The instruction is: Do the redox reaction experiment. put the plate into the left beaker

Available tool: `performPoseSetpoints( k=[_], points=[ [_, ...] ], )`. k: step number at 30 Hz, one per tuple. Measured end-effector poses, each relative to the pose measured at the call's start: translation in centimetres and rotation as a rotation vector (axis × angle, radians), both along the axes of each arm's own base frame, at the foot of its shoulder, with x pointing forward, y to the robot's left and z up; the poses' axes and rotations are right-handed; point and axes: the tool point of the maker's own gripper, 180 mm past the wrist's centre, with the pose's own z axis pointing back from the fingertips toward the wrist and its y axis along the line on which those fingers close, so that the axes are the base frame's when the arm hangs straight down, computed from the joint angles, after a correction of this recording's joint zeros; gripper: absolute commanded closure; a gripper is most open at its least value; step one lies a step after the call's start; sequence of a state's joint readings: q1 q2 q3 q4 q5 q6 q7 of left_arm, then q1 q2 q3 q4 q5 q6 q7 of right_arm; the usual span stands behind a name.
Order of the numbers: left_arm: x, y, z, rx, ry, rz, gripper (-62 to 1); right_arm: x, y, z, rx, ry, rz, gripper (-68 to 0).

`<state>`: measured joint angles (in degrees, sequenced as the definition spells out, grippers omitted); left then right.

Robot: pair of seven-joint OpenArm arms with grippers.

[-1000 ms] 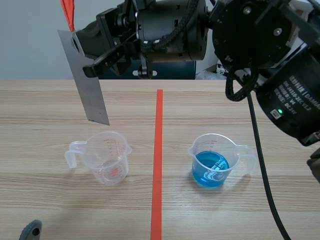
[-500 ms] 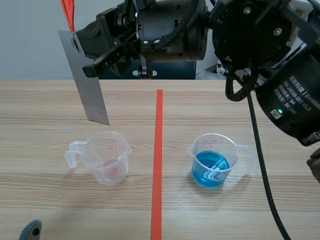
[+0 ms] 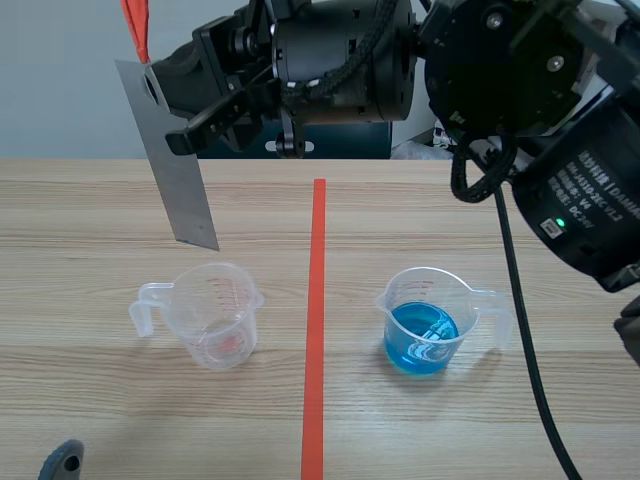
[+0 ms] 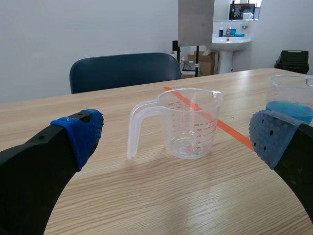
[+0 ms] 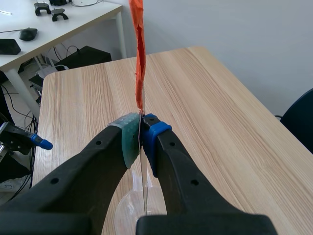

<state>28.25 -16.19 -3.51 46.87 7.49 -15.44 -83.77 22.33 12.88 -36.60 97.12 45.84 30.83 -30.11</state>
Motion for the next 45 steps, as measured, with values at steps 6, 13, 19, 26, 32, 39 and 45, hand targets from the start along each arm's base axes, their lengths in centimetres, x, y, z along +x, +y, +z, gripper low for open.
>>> performPoseSetpoints(
  k=[6, 13, 19, 26, 32, 39, 45],
  points=[
    [0.0, 0.0, 0.0, 0.0, 0.0, 0.0, -62.3, 0.0, 0.0, 0.0, 0.0, 0.0, 0.0, -0.6],
    [0.0, 0.0, 0.0, 0.0, 0.0, 0.0, -62.3, -0.2, 0.1, -0.1, -0.002, 0.001, 0.006, -0.6],
    [0.0, 0.0, 0.0, 0.0, 0.0, 0.0, -62.3, -0.8, 0.7, -0.8, -0.027, -0.004, 0.025, -0.6],
    [0.0, 0.0, 0.0, 0.0, 0.0, 0.0, -62.3, -0.9, 0.6, -2.0, -0.041, -0.017, -0.001, -0.6],
    [0.0, 0.0, 0.0, 0.0, 0.001, 0.0, -62.3, -1.0, 0.5, -2.4, -0.036, -0.02, -0.009, -0.6],
    [0.0, 0.0, -0.1, 0.001, 0.003, 0.0, -62.3, 0.0, 0.2, -3.8, -0.02, 0.025, -0.034, -0.6],
    [0.0, 0.0, -0.1, 0.001, 0.003, 0.0, -62.3, 0.5, -0.1, -4.9, -0.017, 0.051, -0.043, -0.6]
  ],
)
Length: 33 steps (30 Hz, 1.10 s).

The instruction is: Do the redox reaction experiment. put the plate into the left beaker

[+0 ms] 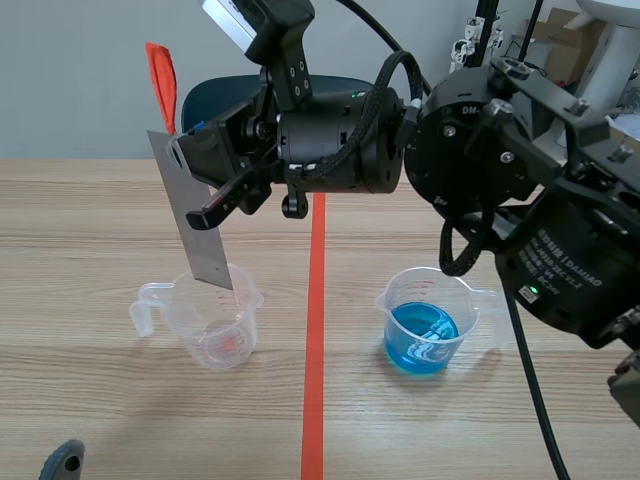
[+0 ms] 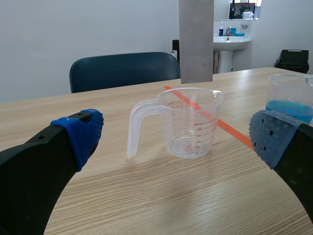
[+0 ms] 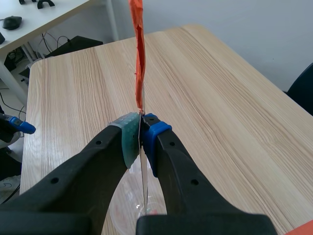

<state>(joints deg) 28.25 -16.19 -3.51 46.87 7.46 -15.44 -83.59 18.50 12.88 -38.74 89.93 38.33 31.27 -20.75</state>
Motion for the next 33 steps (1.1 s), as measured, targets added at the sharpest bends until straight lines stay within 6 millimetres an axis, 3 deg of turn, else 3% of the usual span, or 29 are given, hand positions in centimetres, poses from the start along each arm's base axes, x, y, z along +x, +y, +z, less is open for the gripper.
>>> performPoseSetpoints(
  k=[9, 26, 33],
  points=[
    [0.0, 0.0, 0.0, 0.0, 0.0, 0.0, -62.3, -0.9, 1.1, -2.5, -0.051, -0.012, 0.033, -0.6],
    [0.0, 0.0, 0.0, 0.0, 0.0, 0.0, -62.3, 0.5, 1.6, -7.1, -0.092, 0.012, -0.012, -0.6],
    [0.0, 0.0, 0.0, 0.0, 0.0, 0.0, -62.3, -0.5, 2.4, -8.4, -0.122, -0.006, 0.03, -0.6]
  ],
)
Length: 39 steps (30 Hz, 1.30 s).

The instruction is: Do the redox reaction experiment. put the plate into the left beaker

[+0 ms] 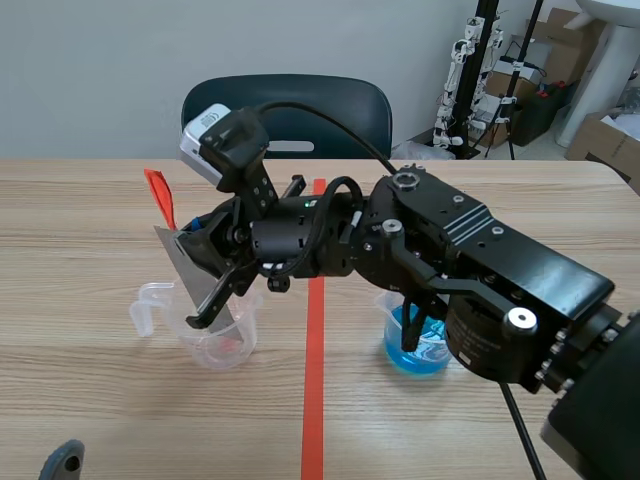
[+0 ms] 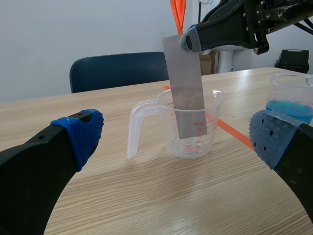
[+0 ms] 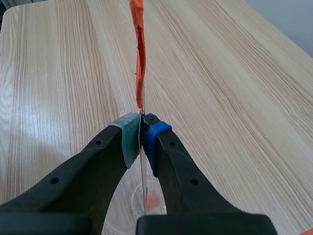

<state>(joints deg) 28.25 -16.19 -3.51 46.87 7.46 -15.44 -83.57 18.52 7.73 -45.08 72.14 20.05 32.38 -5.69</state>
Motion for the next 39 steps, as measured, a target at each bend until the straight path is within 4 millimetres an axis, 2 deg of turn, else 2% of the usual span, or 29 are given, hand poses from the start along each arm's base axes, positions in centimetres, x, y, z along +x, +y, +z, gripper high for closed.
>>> performPoseSetpoints(
  k=[5, 10, 18, 24, 27, 32, 39],
  points=[
    [0.0, 0.0, 0.0, 0.0, 0.0, 0.0, -62.3, 0.0, 0.3, 0.5, 0.026, -0.021, 0.003, -0.6],
    [0.0, 0.0, 0.0, 0.0, 0.0, 0.0, -62.3, 0.1, 0.1, -0.1, 0.003, -0.029, 0.003, -0.6],
    [0.0, 0.0, 0.0, 0.0, 0.0, 0.0, -62.3, 0.1, 0.2, 0.1, 0.006, -0.052, 0.008, -0.6],
    [0.0, 0.0, 0.0, 0.0, 0.0, 0.0, -62.3, -1.4, 1.2, -0.3, 0.0, -0.048, 0.059, -0.6],
    [0.0, 0.0, 0.0, 0.0, 0.0, 0.0, -62.3, -1.4, 1.3, 0.0, 0.031, -0.05, 0.06, -0.6],
    [0.0, 0.0, 0.0, 0.0, 0.0, 0.0, -62.3, -1.3, 1.0, -1.3, 0.013, -0.023, 0.05, -0.6],
    [0.0, 0.0, 0.0, 0.0, 0.0, 0.0, -62.3, -1.3, 1.0, -1.2, 0.017, -0.024, 0.05, -0.6]
  ],
)
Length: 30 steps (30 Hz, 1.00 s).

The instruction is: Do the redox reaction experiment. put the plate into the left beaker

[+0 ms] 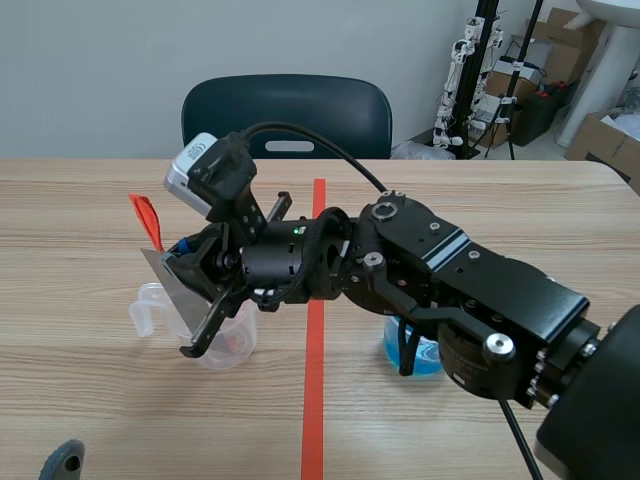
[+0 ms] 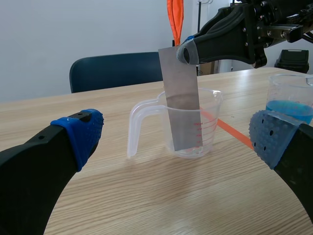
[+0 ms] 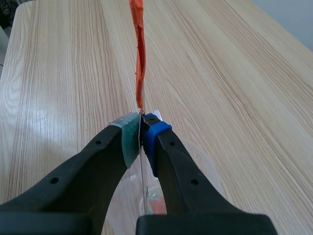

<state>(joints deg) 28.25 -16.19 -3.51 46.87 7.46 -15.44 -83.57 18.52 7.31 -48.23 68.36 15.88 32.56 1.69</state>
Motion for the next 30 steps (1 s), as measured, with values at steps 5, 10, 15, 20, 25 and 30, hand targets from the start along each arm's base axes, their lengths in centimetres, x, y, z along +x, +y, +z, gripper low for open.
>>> performPoseSetpoints(
  k=[5, 10, 15, 20, 25, 30],
  points=[
    [0.0, 0.0, 0.0, 0.0, 0.0, 0.0, -62.3, 0.1, 0.0, 0.0, 0.0, -0.001, -0.004, -14.1],
    [0.0, 0.0, 0.0, 0.0, 0.0, 0.0, -62.3, 0.1, 0.0, 0.2, 0.009, -0.002, -0.008, -67.9],
    [0.0, 0.0, 0.0, 0.0, 0.0, 0.0, -62.3, 2.3, -0.8, 0.4, 0.016, -0.02, -0.131, -67.9],
    [0.0, 0.0, 0.0, 0.0, 0.0, 0.0, -62.3, 2.3, -0.8, 0.5, 0.012, -0.022, -0.124, -67.9],
    [0.0, 0.0, 0.0, 0.0, 0.0, 0.0, -62.3, 2.3, -0.8, 0.5, 0.012, -0.022, -0.124, -67.9],
    [0.0, 0.0, 0.0, 0.0, 0.0, 0.0, -62.3, 2.3, -0.8, 0.5, 0.012, -0.022, -0.124, -67.9]
  ],
)
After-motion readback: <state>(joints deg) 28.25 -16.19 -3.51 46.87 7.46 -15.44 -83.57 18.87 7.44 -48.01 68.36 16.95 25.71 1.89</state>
